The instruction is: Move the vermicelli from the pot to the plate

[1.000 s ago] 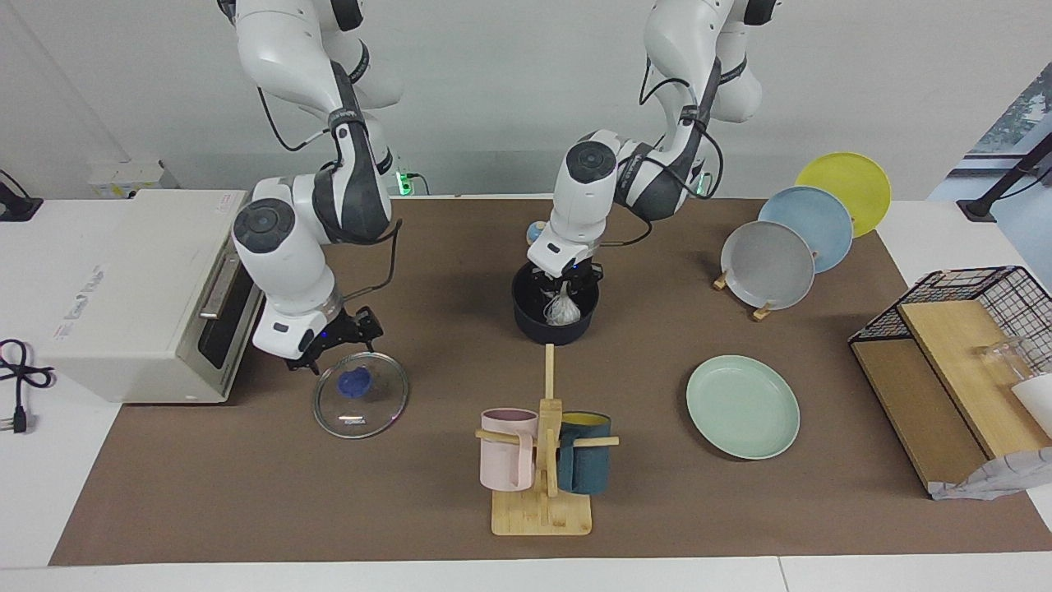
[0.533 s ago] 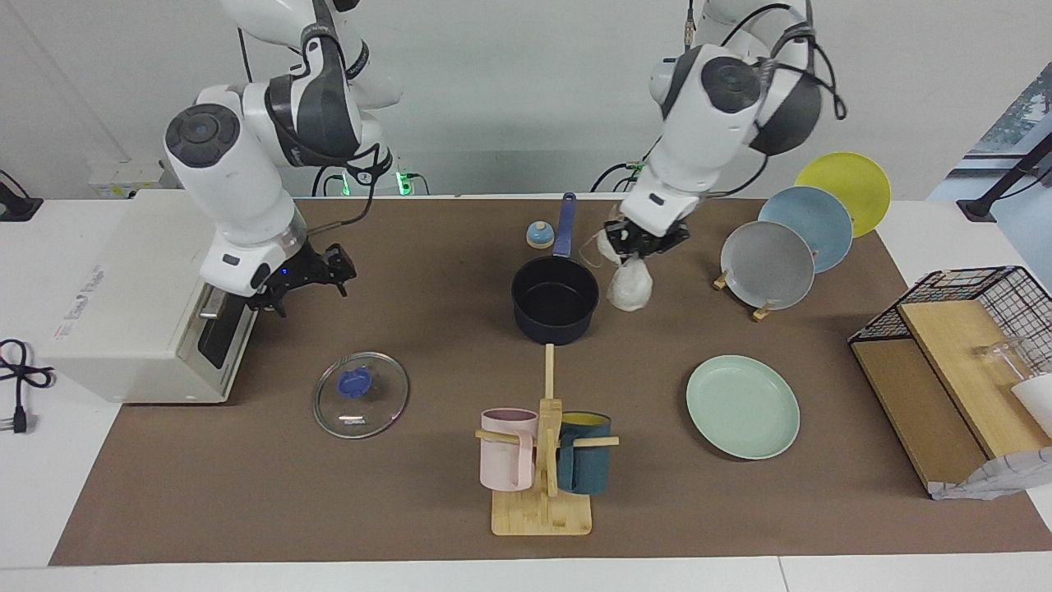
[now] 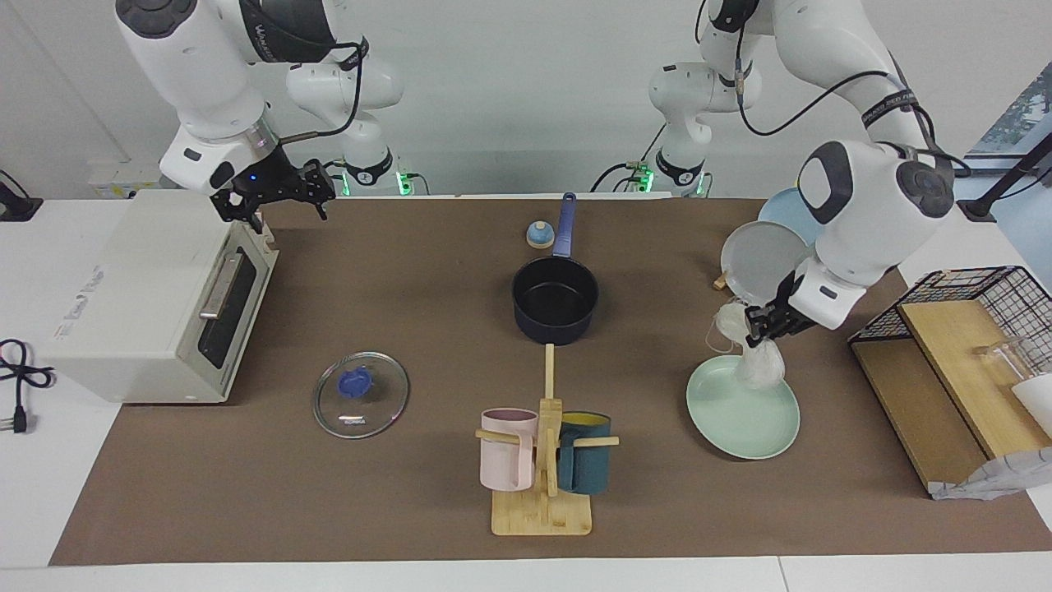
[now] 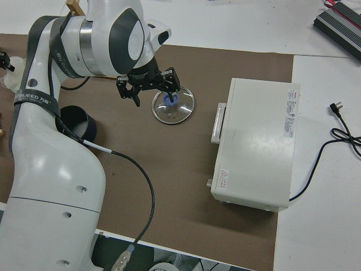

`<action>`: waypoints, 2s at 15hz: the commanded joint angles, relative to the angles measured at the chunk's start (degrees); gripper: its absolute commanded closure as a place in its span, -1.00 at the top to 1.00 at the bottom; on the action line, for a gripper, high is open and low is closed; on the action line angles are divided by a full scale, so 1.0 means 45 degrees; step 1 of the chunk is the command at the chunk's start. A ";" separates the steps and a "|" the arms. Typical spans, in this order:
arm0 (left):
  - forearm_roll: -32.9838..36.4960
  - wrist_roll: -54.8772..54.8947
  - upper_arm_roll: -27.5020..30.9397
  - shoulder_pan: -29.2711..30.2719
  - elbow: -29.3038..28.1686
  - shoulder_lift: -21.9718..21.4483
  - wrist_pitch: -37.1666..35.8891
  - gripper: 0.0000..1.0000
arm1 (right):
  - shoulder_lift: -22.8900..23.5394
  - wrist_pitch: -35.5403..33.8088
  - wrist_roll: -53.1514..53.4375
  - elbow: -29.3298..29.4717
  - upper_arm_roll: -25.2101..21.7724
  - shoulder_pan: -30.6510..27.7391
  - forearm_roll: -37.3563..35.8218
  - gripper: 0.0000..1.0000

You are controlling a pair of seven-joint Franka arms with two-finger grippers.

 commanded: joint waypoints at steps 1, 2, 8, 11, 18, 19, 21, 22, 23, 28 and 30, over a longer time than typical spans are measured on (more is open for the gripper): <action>0.0225 0.0155 -0.0134 0.0056 -0.0330 0.0355 0.1135 -1.00 | -0.0632 0.0556 0.0544 -0.0653 -0.0093 -0.0124 -0.0130 1.00; 0.0380 0.0232 -0.0134 -0.0002 -0.0350 0.0551 0.1428 -1.00 | -0.0593 0.0617 0.0584 -0.0614 -0.0093 -0.0144 -0.0111 1.00; 0.0597 0.1112 -0.0076 -0.0061 -0.0722 0.0515 0.1901 1.00 | -0.0241 0.0344 0.0584 -0.0008 -0.0385 -0.0300 -0.0111 1.00; 0.0597 0.1092 -0.0036 0.0095 -0.0604 -0.0614 0.0440 1.00 | -0.0222 0.0442 0.0584 0.0089 -0.0425 -0.0281 -0.0092 1.00; 0.1394 0.0136 0.0374 0.0018 -0.0037 -0.4364 -0.4462 1.00 | -0.0202 0.0403 0.0564 0.0304 -0.0621 -0.0301 -0.0014 1.00; 0.1475 -0.0058 0.0374 -0.0041 -0.0095 -0.4737 -0.5009 1.00 | -0.0202 0.0403 0.0565 0.0324 -0.0621 -0.0300 0.0064 1.00; 0.1495 -0.0838 0.0335 -0.0081 -0.0640 -0.5498 -0.5579 1.00 | -0.0221 0.0364 0.0584 0.0363 -0.0601 -0.0242 0.0006 1.00; 0.1495 -0.0861 0.0335 -0.0100 -0.1107 -0.5831 -0.5561 1.00 | -0.0202 0.0345 0.0584 0.0421 -0.0601 -0.0261 0.0025 1.00; 0.1495 -0.0784 0.0335 -0.0119 -0.1518 -0.5989 -0.5387 1.00 | -0.0163 0.0306 0.0584 0.0538 -0.0601 -0.0261 0.0026 1.00; 0.1573 -0.0763 -0.0054 -0.0042 -0.1506 -0.6030 -0.5246 1.00 | -0.0182 0.0286 0.0623 0.0617 -0.0582 -0.0203 0.0006 1.00; 0.1748 -0.0685 -0.0075 -0.0003 -0.0822 -0.5777 -0.5773 1.00 | -0.0182 0.0286 0.0623 0.0598 -0.0582 -0.0242 0.0025 1.00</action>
